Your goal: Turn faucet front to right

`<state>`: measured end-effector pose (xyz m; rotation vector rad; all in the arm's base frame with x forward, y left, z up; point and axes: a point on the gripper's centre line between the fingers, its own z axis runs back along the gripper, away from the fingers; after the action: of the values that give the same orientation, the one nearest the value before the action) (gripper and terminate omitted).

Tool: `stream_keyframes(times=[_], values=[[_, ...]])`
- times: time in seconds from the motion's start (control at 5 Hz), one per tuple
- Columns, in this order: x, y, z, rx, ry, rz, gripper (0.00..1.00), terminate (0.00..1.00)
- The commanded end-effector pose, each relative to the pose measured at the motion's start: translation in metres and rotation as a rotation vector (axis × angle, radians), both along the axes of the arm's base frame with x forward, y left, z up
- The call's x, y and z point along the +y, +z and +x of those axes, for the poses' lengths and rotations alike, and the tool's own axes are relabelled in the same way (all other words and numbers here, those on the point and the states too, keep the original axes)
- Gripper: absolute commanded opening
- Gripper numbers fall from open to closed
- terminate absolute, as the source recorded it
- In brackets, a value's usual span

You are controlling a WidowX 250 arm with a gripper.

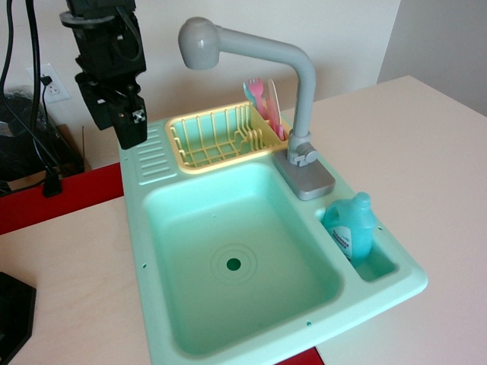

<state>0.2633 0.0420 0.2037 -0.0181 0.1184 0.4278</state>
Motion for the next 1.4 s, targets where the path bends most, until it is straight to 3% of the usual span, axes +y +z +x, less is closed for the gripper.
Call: stream_keyframes(times=[0.0,0.6,1.2], values=[[0.013,0.005,0.009,-0.038,0.029,0.018,1.00,0.00],[0.039,0.008,0.043,-0.054,0.025,0.056,1.00,0.00],[0.025,0.004,0.069,-0.043,-0.025,0.045,1.00,0.00]])
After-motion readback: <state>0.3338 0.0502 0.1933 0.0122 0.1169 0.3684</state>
